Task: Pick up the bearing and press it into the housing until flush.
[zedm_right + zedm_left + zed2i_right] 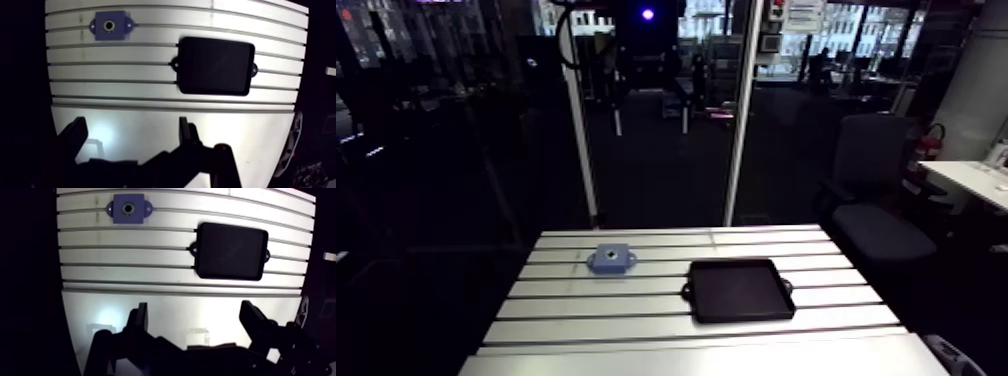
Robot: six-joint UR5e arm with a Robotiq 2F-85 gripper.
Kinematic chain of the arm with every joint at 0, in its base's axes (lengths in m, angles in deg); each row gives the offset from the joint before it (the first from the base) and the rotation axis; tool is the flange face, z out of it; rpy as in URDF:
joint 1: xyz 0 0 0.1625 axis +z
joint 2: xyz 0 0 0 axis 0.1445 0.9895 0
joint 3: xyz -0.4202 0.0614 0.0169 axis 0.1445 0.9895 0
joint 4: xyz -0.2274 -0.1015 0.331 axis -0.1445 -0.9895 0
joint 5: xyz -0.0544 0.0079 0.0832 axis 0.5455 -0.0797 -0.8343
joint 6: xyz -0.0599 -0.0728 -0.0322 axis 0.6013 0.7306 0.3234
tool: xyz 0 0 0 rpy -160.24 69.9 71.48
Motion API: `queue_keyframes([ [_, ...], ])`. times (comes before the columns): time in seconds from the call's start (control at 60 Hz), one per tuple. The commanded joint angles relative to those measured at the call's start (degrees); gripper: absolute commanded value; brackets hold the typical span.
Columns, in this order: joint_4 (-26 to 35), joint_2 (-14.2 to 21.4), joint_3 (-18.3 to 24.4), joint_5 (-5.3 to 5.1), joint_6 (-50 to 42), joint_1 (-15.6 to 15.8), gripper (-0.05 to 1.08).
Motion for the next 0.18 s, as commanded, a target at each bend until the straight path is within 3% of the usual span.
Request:
queue_keyframes([
  [0.017,-0.1,-0.18,-0.02,-0.09,0.1,0.07,0.01],
  [0.183,-0.26,-0.62,0.2,-0.09,0.11,0.07,0.01],
])
